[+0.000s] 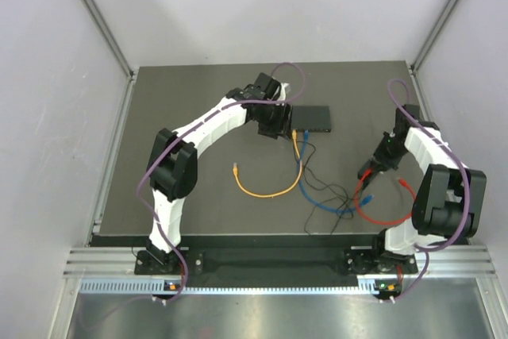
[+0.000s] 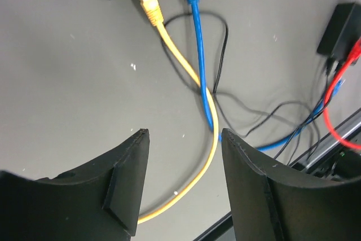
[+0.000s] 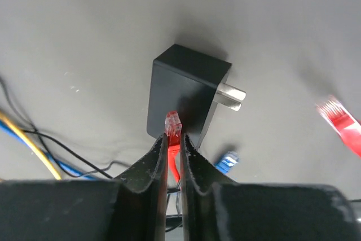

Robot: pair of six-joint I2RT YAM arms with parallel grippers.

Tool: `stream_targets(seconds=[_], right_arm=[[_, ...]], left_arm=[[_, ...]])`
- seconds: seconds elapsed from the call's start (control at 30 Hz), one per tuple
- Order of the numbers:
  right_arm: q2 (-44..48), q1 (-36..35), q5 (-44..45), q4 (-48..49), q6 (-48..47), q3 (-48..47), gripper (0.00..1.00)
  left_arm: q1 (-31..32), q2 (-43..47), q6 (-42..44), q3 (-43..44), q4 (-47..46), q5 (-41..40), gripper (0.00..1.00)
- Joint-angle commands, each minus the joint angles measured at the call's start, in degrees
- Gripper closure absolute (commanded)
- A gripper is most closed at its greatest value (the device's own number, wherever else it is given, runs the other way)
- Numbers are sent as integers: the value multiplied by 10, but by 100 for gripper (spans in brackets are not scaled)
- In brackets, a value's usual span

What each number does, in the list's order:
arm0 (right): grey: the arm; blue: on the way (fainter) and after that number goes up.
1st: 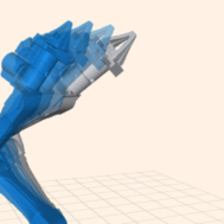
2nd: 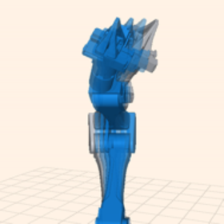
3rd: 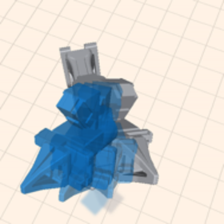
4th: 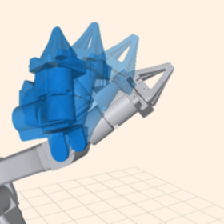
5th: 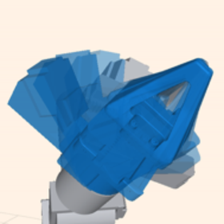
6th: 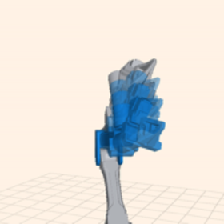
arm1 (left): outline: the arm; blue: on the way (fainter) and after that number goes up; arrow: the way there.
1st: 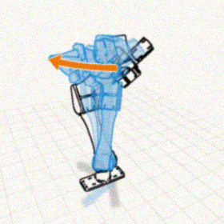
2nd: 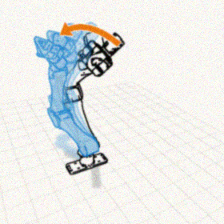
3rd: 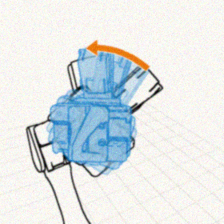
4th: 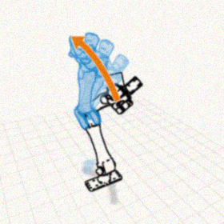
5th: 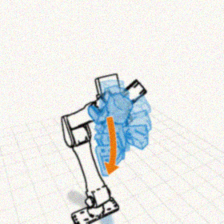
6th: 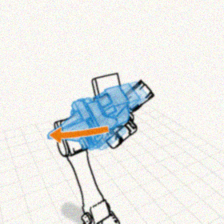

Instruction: Pull the plug from the switch port

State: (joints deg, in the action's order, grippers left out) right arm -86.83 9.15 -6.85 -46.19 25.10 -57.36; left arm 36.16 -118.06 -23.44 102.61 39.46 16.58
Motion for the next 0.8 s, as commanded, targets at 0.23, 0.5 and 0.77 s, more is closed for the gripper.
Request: stream_targets(seconds=[0.23, 0.5, 0.77], right_arm=[[-2, 23, 24, -6, -30, -20, 56], [8, -12, 50, -71, -52, -137, 35], [-47, -87, -112, -8, -48, -220, 32]], left_arm=[[-14, 23, 43, 7, 11, 35, 41], [-32, -2, 33, 41, 6, 46, 41], [-34, -59, -4, 106, -7, 55, 41]])
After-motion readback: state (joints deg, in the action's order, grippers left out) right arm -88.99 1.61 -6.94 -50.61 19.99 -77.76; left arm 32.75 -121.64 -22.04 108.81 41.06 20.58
